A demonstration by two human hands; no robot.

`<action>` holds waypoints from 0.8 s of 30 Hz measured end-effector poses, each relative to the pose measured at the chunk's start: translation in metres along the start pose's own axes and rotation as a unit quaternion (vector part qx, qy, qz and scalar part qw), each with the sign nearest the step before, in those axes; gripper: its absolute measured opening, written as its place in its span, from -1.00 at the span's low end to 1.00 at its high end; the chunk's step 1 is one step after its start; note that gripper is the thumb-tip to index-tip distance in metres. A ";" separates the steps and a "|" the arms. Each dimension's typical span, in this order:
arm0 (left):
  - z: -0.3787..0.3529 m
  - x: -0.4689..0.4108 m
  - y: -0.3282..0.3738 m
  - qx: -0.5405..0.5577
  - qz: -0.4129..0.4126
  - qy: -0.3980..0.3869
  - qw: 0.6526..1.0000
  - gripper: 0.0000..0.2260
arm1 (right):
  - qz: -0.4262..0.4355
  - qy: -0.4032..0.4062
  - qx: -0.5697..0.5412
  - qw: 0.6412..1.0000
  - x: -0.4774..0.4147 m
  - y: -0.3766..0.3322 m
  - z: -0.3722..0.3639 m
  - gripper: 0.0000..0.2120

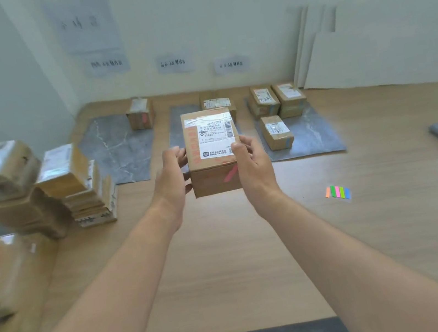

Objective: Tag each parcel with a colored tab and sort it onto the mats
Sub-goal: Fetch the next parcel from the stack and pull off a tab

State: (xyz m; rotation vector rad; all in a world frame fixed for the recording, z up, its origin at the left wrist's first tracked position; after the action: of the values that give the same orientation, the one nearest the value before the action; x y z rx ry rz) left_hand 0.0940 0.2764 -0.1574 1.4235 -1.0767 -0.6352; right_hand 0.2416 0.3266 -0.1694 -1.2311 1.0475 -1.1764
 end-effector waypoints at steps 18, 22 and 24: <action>-0.015 -0.035 0.054 -0.030 -0.028 0.094 0.995 -0.66 | -0.012 -0.121 -0.011 0.992 -0.078 -0.041 -0.007 -0.76; -0.013 -0.057 0.047 -0.030 -0.009 0.109 0.994 -0.65 | -0.015 -0.146 -0.004 0.989 -0.100 -0.033 -0.013 -0.78; -0.009 -0.065 0.044 -0.031 -0.006 0.115 0.993 -0.65 | -0.020 -0.152 -0.006 0.988 -0.108 -0.030 -0.018 -0.79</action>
State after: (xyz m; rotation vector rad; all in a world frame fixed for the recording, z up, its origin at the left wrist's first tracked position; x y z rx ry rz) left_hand 0.0635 0.3425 -0.1271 1.4114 -0.8601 -0.4944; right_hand 0.2089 0.4319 -0.1446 -1.3953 0.8056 -0.9763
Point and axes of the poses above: each hand's wrist, its own x-axis away from the middle knuckle, its own z-axis out of the back of the hand, y = z × x, the point moved 5 cm from there along -x, towards the middle knuckle, and after that the axes turned 5 degrees about x, right-handed, at the moved point
